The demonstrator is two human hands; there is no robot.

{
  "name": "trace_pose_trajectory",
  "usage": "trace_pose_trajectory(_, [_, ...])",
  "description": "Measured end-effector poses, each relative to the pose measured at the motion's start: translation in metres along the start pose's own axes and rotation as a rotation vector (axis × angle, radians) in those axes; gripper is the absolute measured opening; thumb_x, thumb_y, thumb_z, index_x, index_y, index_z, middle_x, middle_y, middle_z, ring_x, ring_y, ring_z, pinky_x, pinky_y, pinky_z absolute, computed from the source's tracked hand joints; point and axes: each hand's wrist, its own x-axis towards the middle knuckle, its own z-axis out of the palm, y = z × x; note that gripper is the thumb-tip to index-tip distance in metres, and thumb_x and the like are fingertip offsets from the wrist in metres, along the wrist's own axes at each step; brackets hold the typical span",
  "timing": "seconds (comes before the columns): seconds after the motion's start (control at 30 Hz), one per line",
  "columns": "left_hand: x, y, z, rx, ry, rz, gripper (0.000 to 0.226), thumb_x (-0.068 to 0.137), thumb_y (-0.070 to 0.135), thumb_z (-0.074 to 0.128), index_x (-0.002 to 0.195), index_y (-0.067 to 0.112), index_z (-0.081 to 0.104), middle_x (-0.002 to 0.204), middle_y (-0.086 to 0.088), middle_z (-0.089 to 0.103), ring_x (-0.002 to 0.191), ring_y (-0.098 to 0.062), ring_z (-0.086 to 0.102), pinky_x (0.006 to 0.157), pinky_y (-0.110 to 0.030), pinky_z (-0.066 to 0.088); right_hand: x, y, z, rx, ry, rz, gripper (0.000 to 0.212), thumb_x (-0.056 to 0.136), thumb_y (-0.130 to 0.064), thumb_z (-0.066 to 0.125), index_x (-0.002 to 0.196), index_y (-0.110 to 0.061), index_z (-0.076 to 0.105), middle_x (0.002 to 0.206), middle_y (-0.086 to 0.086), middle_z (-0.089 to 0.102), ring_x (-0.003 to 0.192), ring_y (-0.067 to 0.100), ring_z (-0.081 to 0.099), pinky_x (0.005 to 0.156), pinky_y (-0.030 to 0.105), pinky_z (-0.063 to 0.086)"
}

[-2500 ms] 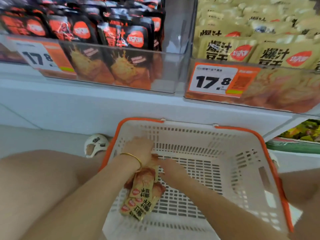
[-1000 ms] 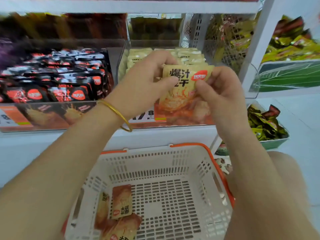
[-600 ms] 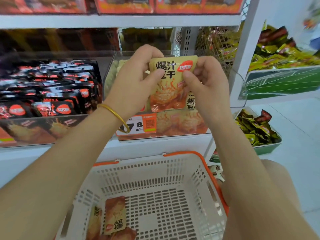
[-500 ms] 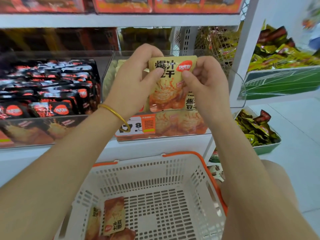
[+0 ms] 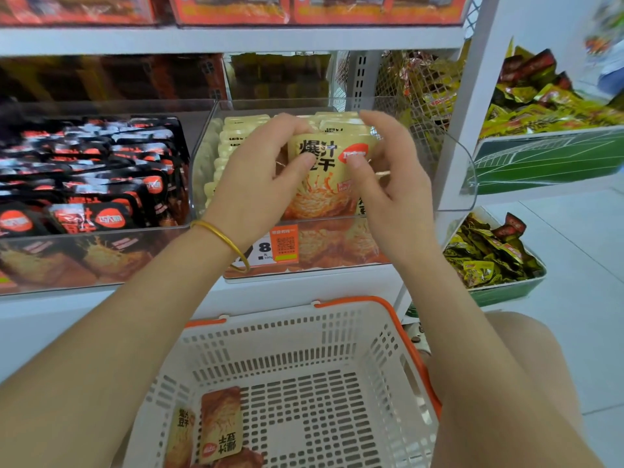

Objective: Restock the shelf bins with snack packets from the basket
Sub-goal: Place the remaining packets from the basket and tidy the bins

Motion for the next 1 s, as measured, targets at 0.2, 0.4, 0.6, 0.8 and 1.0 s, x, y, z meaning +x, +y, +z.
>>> trace_pose_trajectory(0.2, [0.003,0.002,0.0,0.067,-0.005,-0.079,0.016,0.092,0.016,0.055,0.107,0.01,0.059,0.091,-0.006,0.059,0.087,-0.025,0.056,0.079,-0.042,0.049,0.021,0.007,0.002,-0.115,-0.084,0.001,0.018,0.094,-0.024,0.047,0.098,-0.015,0.062,0.082,-0.01,0.059,0.086,0.02,0.056,0.077,0.046,0.045])
trace_pose_trajectory(0.4, [-0.007,-0.02,0.007,0.322,-0.036,-0.103,0.013,0.087,0.023,0.061,0.097,0.016,0.064,0.096,0.004,0.05,0.104,-0.025,0.045,0.09,-0.034,0.034,0.019,0.023,0.006,-0.197,-0.236,-0.026,0.016,0.087,-0.027,0.053,0.091,-0.016,0.065,0.088,-0.006,0.056,0.089,0.025,0.054,0.079,0.041,0.044])
trace_pose_trajectory(0.6, [-0.011,-0.021,0.01,0.469,0.01,-0.054,0.021,0.088,0.034,0.06,0.1,0.019,0.067,0.102,0.008,0.045,0.104,-0.017,0.033,0.078,-0.025,0.015,0.024,0.021,-0.001,-0.181,-0.357,0.015,0.012,0.087,-0.02,0.065,0.081,-0.026,0.057,0.094,-0.002,0.056,0.095,0.02,0.052,0.083,0.037,0.044])
trace_pose_trajectory(0.8, [-0.017,-0.03,0.013,0.59,-0.028,0.046,0.023,0.081,0.036,0.061,0.089,0.015,0.068,0.103,-0.001,0.053,0.106,-0.027,0.038,0.079,-0.028,0.014,0.017,0.027,0.001,-0.27,-0.378,-0.053,0.014,0.075,-0.028,0.067,0.078,-0.014,0.068,0.096,0.003,0.064,0.095,0.028,0.059,0.079,0.046,0.048])
trace_pose_trajectory(1.0, [-0.028,-0.028,0.015,0.626,-0.007,0.059,0.021,0.077,0.03,0.067,0.09,0.013,0.068,0.103,-0.004,0.055,0.104,-0.028,0.042,0.083,-0.032,0.021,0.012,0.023,0.002,-0.333,-0.358,-0.109,0.019,0.074,-0.03,0.064,0.08,-0.013,0.07,0.101,0.004,0.065,0.094,0.031,0.061,0.08,0.048,0.049])
